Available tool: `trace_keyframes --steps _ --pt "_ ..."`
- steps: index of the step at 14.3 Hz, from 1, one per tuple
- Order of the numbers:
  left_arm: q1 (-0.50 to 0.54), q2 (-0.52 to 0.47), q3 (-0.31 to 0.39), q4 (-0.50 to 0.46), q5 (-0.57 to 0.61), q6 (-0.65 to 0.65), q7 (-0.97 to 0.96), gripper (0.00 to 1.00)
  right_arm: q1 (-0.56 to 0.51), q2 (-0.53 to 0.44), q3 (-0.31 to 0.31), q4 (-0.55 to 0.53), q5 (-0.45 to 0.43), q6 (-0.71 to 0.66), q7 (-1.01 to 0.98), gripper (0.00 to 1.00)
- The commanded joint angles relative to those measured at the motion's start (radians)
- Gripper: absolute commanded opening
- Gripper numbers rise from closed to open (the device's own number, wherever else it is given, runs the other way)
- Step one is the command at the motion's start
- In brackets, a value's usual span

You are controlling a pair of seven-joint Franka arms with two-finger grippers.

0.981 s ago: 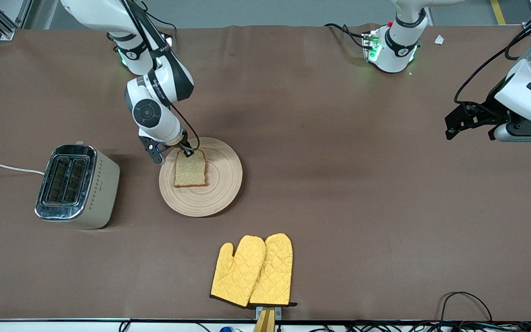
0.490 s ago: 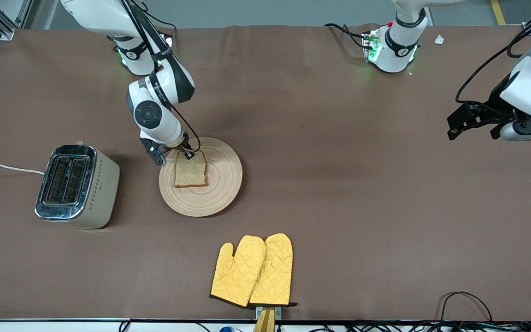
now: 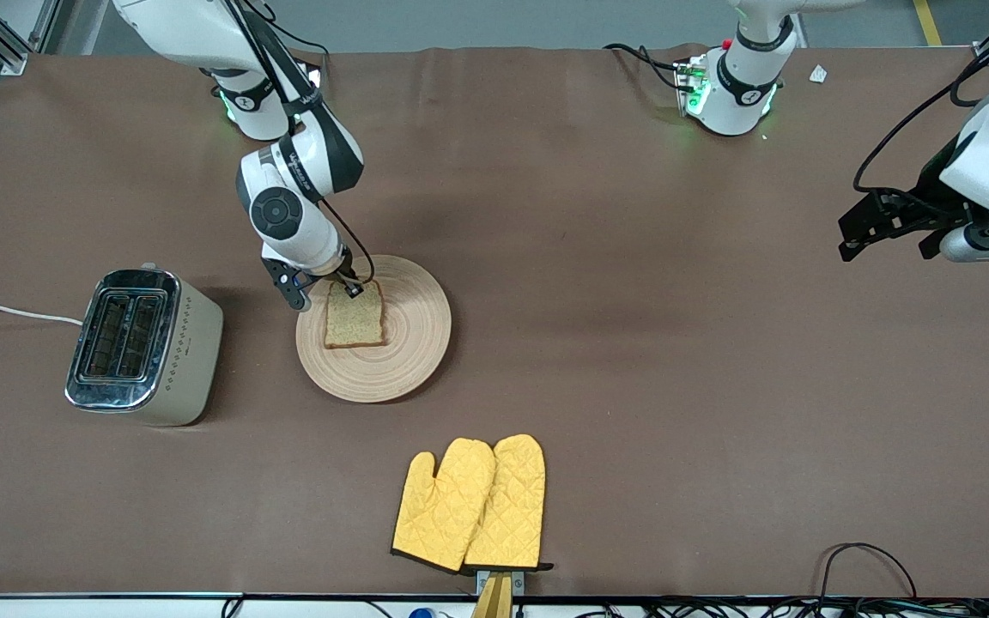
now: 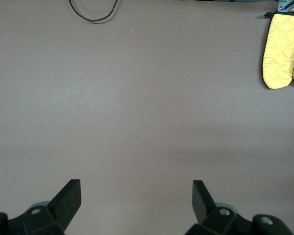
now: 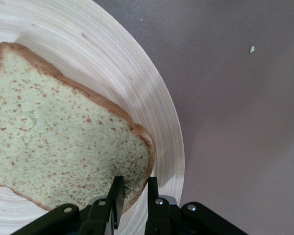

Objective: Move plate and put bread in toaster
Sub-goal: 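Lower the right gripper onto the bread slice and grasp it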

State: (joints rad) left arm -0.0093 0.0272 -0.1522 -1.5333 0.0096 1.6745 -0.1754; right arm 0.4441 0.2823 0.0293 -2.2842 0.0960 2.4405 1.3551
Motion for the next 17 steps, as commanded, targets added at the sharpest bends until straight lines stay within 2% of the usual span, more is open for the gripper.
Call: trace_keyframes --steps 1,2,4,11,13,17 --pt "-0.001 -0.003 0.006 0.013 -0.007 -0.016 0.008 1.00 0.010 0.008 -0.003 -0.006 -0.005 0.022 -0.005 0.10" --pt "-0.001 -0.003 0.006 0.013 -0.007 -0.016 0.008 1.00 0.010 0.008 -0.003 -0.006 -0.005 0.025 -0.005 0.05" --pt "0.000 -0.003 0.006 0.013 -0.008 -0.016 0.008 1.00 0.011 0.011 -0.003 -0.006 -0.007 0.025 -0.007 0.00" --pt "0.006 -0.001 0.007 0.013 -0.008 -0.016 0.013 1.00 0.018 0.012 -0.003 0.023 -0.007 -0.014 0.001 0.00" --pt "0.006 -0.001 0.006 0.013 -0.008 -0.025 0.011 1.00 0.033 0.012 -0.006 0.092 -0.019 -0.157 0.009 0.00" --pt "0.006 0.002 0.006 0.013 -0.011 -0.025 0.008 1.00 0.036 0.011 -0.006 0.265 -0.145 -0.442 0.038 0.00"
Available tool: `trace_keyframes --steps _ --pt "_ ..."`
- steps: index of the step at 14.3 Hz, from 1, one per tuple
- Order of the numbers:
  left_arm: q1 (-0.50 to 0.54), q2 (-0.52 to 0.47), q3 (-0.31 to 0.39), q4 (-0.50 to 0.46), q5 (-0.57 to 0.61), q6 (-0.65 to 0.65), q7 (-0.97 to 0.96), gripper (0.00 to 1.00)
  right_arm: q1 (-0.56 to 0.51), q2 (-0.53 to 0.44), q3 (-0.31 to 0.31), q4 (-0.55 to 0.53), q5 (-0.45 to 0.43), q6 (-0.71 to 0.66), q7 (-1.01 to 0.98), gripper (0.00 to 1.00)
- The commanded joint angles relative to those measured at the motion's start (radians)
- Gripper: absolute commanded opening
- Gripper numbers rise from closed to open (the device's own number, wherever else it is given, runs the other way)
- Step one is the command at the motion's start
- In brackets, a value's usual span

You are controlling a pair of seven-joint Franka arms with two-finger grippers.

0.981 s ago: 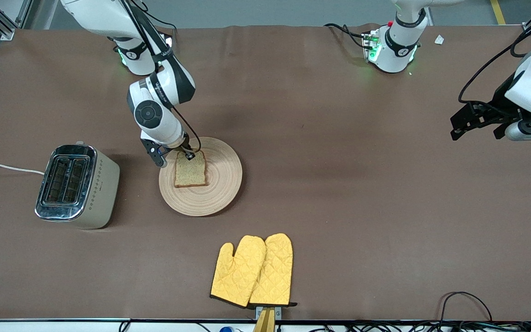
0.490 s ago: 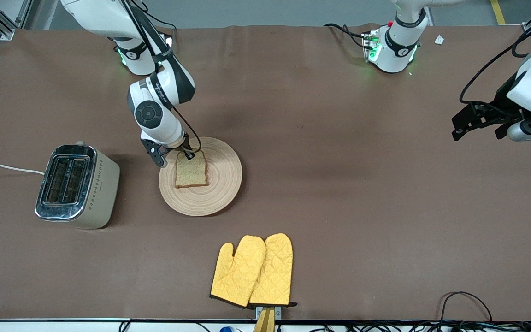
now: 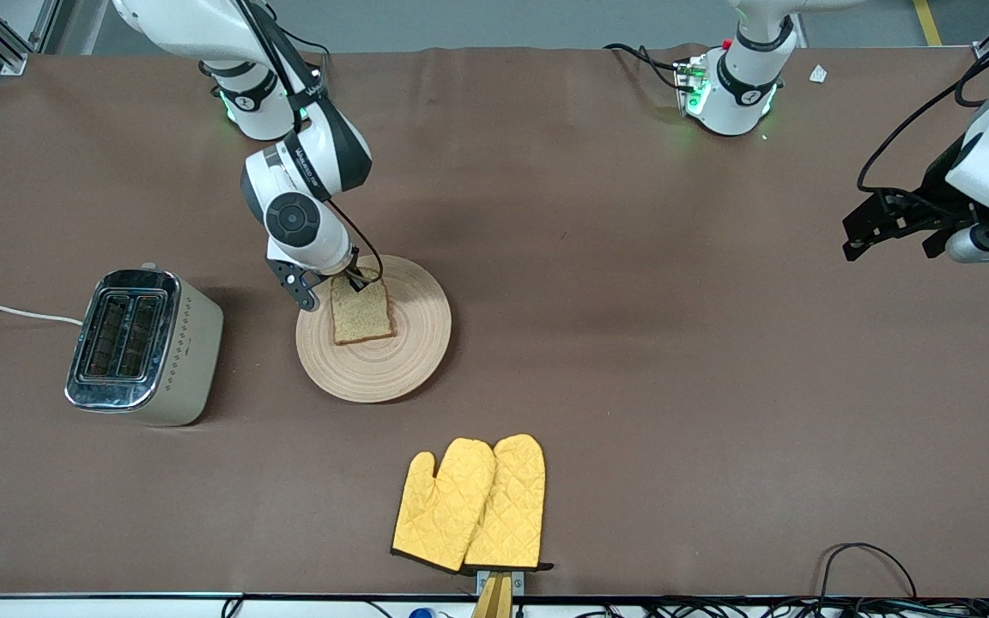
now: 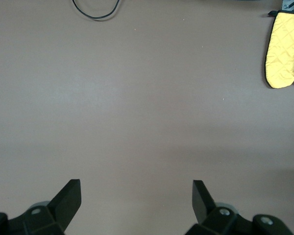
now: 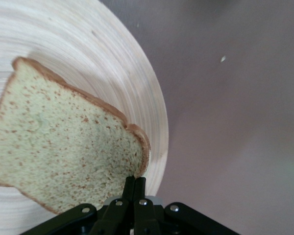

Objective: Move plate and put bread in toaster
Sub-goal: 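Lift the bread slice off the plate with the right gripper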

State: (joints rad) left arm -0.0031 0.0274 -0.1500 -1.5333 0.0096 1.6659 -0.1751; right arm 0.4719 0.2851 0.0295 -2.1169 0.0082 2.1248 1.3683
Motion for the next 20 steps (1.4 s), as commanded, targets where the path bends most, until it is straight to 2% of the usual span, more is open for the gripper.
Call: trace_keyframes --steps 1,4,6,10,12,14,16,20 --pt "0.000 0.002 0.004 0.013 -0.013 -0.017 0.012 1.00 0.008 0.008 -0.006 0.144 -0.086 -0.204 0.025 0.00" --pt "0.000 0.002 0.004 0.013 -0.011 -0.017 0.012 1.00 0.022 0.017 -0.003 0.276 -0.236 -0.429 0.017 0.00" --pt "0.000 0.000 0.004 0.013 -0.011 -0.017 0.011 1.00 0.033 0.023 -0.002 0.320 -0.347 -0.527 -0.036 0.00" --pt "-0.003 0.000 0.004 0.013 -0.010 -0.015 0.002 1.00 0.083 0.025 -0.002 0.353 -0.482 -0.754 -0.245 0.00" --pt "-0.003 0.002 0.004 0.015 -0.008 -0.014 0.002 1.00 0.115 0.023 -0.002 0.353 -0.491 -0.833 -0.328 0.00" --pt "-0.006 0.002 0.003 0.015 -0.010 -0.014 -0.001 1.00 0.136 0.023 -0.002 0.356 -0.507 -0.926 -0.491 0.00" --pt "-0.006 0.000 0.000 0.015 -0.011 -0.015 -0.001 1.00 0.139 0.023 -0.002 0.371 -0.560 -1.000 -0.706 0.00" --pt "0.000 0.000 0.003 0.013 -0.013 -0.015 0.011 1.00 0.097 0.022 -0.008 0.402 -0.689 -1.050 -1.085 0.00"
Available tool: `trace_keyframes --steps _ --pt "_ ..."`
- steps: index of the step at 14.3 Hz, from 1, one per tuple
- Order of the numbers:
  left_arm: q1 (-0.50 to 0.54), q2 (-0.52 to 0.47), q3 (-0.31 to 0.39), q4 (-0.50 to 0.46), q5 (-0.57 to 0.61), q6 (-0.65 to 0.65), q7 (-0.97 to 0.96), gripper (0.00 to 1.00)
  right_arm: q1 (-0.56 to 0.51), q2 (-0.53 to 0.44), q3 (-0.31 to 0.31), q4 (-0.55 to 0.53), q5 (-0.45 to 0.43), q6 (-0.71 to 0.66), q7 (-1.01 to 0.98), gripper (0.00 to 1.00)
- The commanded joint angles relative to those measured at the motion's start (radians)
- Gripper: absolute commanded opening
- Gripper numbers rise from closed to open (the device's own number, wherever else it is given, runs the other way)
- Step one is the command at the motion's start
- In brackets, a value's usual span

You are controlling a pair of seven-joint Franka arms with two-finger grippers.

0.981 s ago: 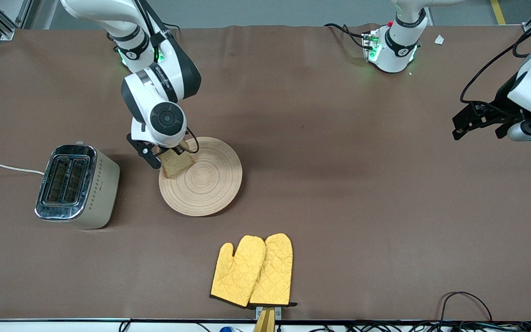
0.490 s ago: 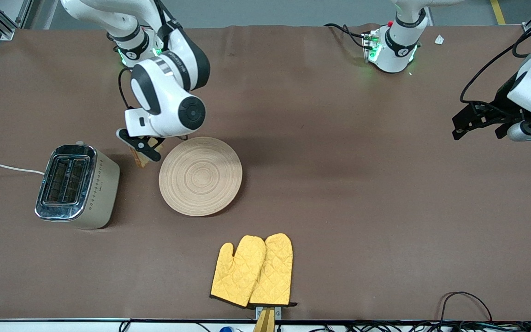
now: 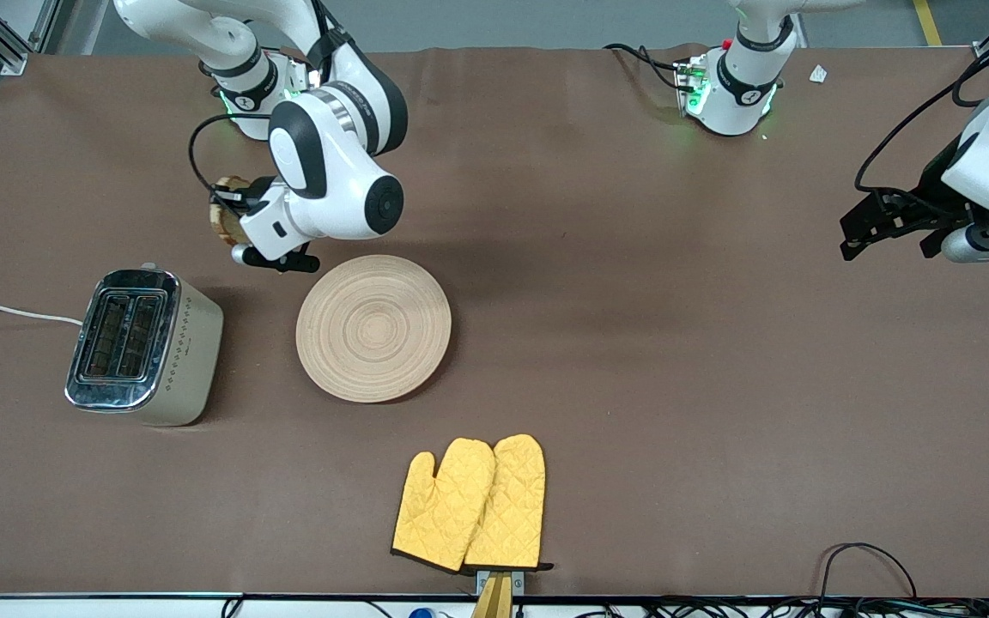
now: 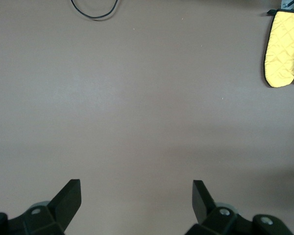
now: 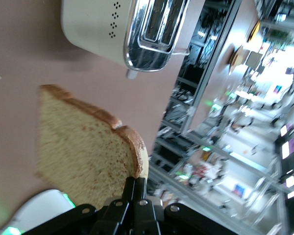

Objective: Move plate and put bread in toaster
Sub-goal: 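Lift the bread slice off the plate with the right gripper, then carry the bread over the toaster and lower it into a slot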

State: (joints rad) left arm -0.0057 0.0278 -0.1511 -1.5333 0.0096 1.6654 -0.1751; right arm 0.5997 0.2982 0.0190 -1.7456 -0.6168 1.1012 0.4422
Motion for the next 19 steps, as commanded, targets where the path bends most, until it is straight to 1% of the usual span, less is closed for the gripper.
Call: trace_keyframes --steps 1,2,4,7,11,13,17,19 --pt "0.003 0.000 0.005 0.013 -0.013 -0.016 0.012 1.00 -0.044 0.009 0.002 0.046 -0.087 -0.026 -0.233 0.00" --pt "0.003 0.000 0.005 0.013 -0.013 -0.016 0.011 1.00 -0.057 0.009 0.002 0.060 -0.119 -0.024 -0.287 0.00" --pt "0.001 0.000 0.005 0.013 -0.013 -0.016 0.011 1.00 -0.067 0.010 0.002 0.092 -0.213 -0.023 -0.365 0.00" --pt "0.001 0.000 0.005 0.013 -0.013 -0.016 0.011 1.00 -0.144 0.028 0.004 0.124 -0.309 -0.003 -0.405 0.00" --pt "0.001 0.000 0.005 0.013 -0.013 -0.016 0.011 1.00 -0.218 0.096 0.002 0.193 -0.317 0.052 -0.398 0.00" --pt "0.003 0.000 0.005 0.013 -0.014 -0.016 0.011 1.00 -0.224 0.134 0.002 0.205 -0.323 0.058 -0.373 0.00" --pt "0.001 -0.002 0.005 0.013 -0.014 -0.016 0.009 1.00 -0.236 0.249 0.002 0.308 -0.337 0.060 -0.214 0.00" --pt "0.003 -0.002 0.005 0.013 -0.014 -0.016 0.009 1.00 -0.248 0.289 0.001 0.360 -0.339 0.062 -0.209 0.00"
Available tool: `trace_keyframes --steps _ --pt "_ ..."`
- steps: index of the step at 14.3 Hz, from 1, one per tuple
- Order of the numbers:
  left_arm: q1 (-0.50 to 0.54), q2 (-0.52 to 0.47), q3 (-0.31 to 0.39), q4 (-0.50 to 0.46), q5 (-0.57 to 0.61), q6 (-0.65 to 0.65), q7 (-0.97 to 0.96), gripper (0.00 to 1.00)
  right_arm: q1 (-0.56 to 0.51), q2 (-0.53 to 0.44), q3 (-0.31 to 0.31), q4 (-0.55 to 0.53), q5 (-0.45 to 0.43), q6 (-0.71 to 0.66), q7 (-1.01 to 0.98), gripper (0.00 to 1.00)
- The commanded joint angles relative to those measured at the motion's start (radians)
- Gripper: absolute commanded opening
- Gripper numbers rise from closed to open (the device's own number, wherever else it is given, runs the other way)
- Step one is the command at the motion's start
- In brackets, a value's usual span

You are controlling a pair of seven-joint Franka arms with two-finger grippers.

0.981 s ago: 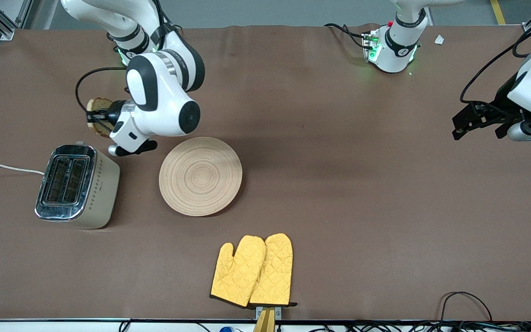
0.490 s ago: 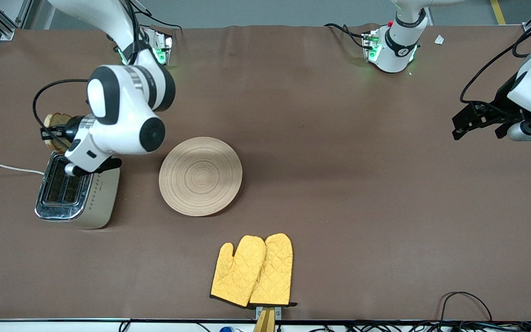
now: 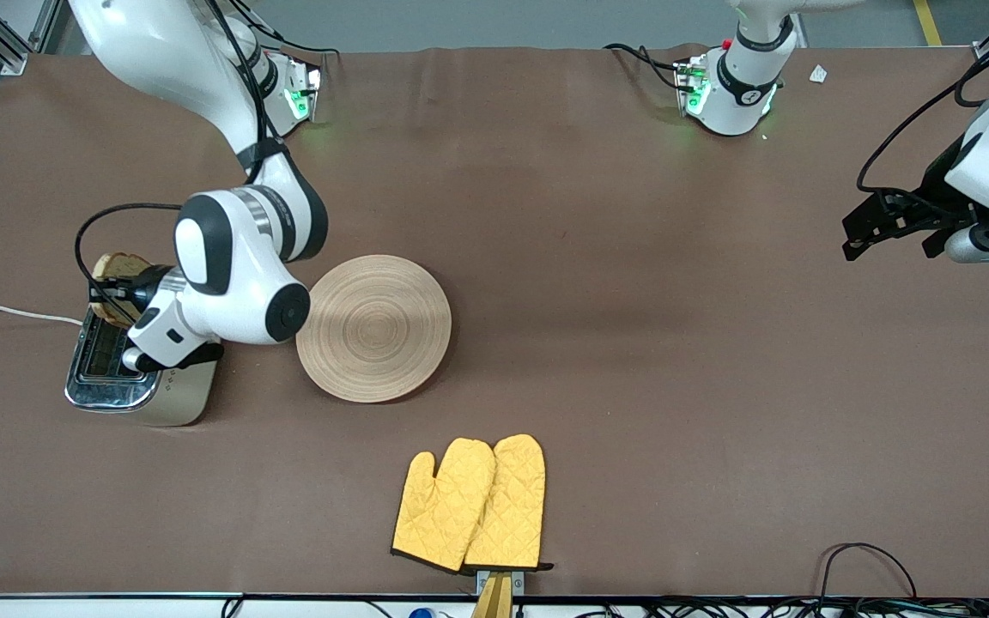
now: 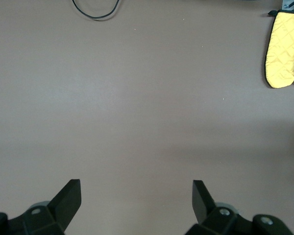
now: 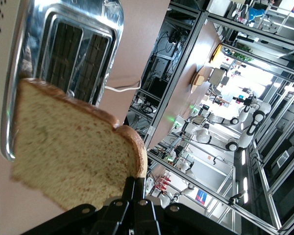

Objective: Move plate and put bread in toaster
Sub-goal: 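Carry the bread over the toaster and lower it into a slot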

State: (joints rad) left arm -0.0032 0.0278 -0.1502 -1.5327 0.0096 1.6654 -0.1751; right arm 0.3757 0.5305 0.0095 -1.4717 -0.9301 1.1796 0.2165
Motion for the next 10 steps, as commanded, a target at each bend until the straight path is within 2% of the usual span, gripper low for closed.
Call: trace_keyframes --steps 1,4,10 --pt "-0.001 -0.002 0.005 0.013 -0.014 -0.016 0.009 1.00 -0.032 0.074 0.010 0.111 -0.032 -0.017 0.015 0.00" --pt "-0.001 -0.002 0.005 0.013 -0.014 -0.016 0.011 1.00 -0.044 0.088 0.012 0.128 -0.094 0.000 0.000 0.00" --pt "0.000 0.000 0.005 0.013 -0.016 -0.016 0.011 1.00 -0.067 0.088 0.006 0.169 -0.096 0.003 -0.062 0.00"
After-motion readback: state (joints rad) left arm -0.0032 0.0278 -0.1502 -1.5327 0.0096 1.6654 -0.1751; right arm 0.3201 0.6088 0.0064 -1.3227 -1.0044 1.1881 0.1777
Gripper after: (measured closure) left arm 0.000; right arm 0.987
